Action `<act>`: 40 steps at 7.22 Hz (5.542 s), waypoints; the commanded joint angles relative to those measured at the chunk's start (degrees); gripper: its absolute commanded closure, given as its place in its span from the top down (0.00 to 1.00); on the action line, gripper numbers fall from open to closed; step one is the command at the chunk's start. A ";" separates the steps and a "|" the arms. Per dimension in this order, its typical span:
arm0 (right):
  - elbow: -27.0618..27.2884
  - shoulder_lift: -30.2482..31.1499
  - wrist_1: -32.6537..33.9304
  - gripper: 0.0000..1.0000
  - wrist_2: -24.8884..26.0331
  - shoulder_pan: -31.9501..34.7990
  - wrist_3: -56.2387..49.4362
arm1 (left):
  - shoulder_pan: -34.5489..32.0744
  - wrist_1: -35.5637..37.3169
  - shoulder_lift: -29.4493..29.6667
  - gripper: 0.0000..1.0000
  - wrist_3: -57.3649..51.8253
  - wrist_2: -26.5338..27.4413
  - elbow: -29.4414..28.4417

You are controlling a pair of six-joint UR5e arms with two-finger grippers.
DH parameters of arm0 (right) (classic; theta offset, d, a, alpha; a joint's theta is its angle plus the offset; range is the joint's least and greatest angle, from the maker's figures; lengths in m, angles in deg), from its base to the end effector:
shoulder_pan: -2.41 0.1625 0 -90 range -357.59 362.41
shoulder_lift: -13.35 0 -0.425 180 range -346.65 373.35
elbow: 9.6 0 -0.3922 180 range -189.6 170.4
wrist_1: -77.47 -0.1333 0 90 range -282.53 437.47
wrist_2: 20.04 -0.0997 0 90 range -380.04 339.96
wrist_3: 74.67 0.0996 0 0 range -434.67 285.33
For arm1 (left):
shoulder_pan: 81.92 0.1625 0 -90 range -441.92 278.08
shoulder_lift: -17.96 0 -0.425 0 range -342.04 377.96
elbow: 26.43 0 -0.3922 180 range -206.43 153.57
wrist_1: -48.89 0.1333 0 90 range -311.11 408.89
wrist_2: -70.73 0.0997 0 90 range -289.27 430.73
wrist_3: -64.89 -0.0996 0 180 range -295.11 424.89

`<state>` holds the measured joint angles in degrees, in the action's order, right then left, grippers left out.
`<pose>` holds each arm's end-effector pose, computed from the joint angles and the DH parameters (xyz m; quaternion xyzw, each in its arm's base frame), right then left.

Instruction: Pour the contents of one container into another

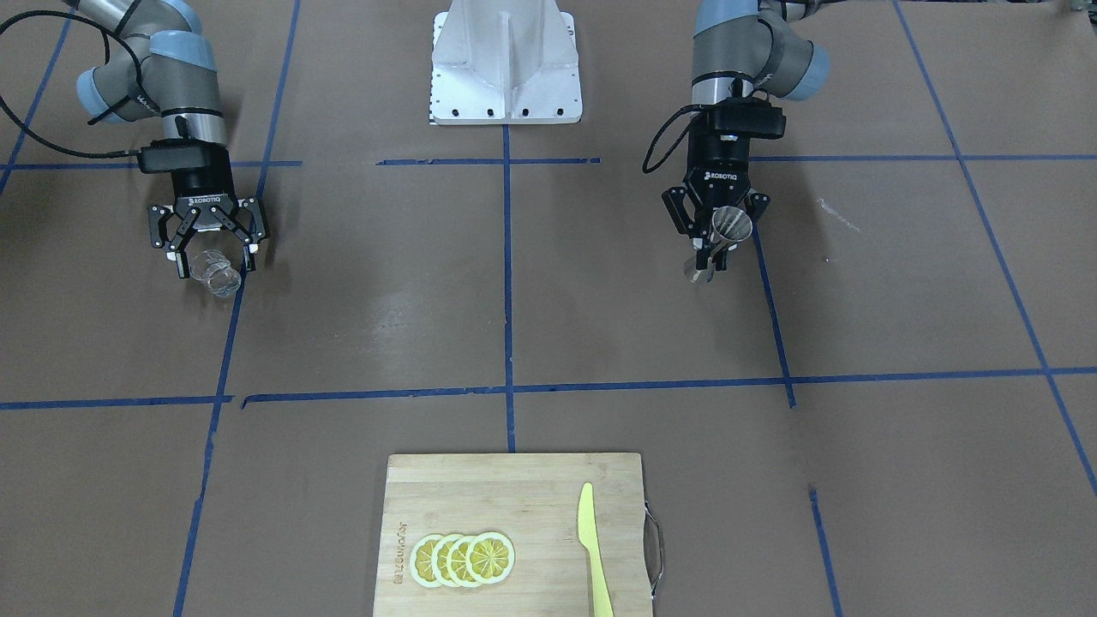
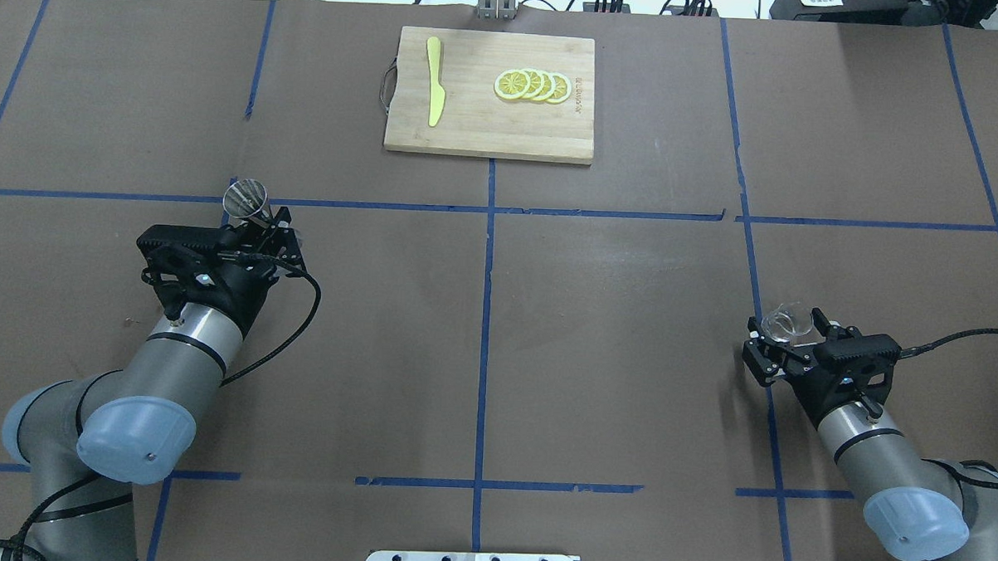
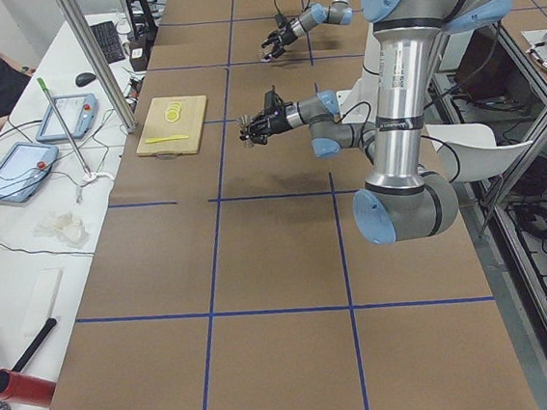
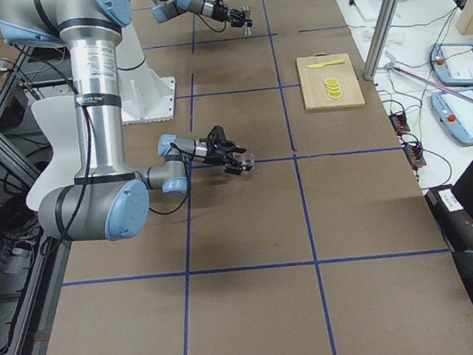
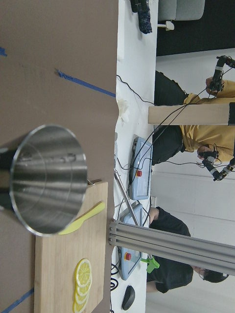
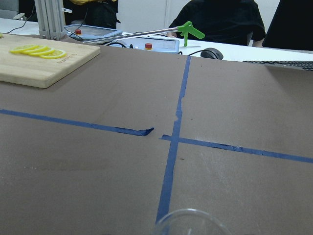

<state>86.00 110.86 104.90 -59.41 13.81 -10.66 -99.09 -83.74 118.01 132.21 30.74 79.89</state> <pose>-0.3901 -0.2932 0.5410 0.4959 -0.3141 0.1151 0.8013 0.4359 -0.3541 0.3366 0.5024 0.3639 -0.2032 0.7575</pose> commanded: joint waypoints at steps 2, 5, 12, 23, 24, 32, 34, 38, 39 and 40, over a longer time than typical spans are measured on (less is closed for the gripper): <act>-0.84 -0.73 -0.44 0.93 -0.27 0.82 -0.90 | -0.06 0.00 -0.03 0.00 0.00 -0.09 -0.06; -1.90 -0.82 -0.79 0.92 -0.27 0.91 -0.90 | -0.15 0.00 0.15 0.00 0.00 -0.09 -0.15; -2.43 -0.56 -2.73 0.91 -0.01 0.73 -0.99 | -0.15 0.00 0.15 0.00 0.00 -0.18 -0.15; -2.25 -0.38 -2.82 0.04 -0.36 -0.15 -1.77 | -0.50 0.00 0.15 0.00 -0.18 -0.18 -0.15; 0.53 0.14 -2.82 0.00 -0.45 -0.06 -4.13 | -0.50 0.00 0.23 0.00 -0.18 -0.18 -0.15; 8.38 -9.84 0.43 0.00 -16.85 10.74 -31.38 | 3.79 0.00 14.81 0.00 -11.77 -1.32 -9.45; 8.64 -18.79 9.79 0.00 -17.06 11.01 -36.67 | 4.77 -0.69 16.92 0.00 -18.23 -7.16 -10.86; 8.91 -20.86 11.68 0.00 -16.97 10.84 -36.84 | 2.76 -9.29 19.57 0.00 -22.94 -14.57 -10.87; 8.91 -20.86 11.77 0.00 -17.06 10.58 -37.02 | 2.75 -9.58 19.83 0.00 -26.86 -14.68 -10.87; 9.26 -21.38 12.21 0.00 -17.93 10.57 -37.28 | 2.75 -9.75 20.97 0.00 -30.55 -14.68 -10.96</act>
<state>95.00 89.90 116.71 -76.65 24.47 -47.66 -96.22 -92.84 137.99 105.78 16.41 69.01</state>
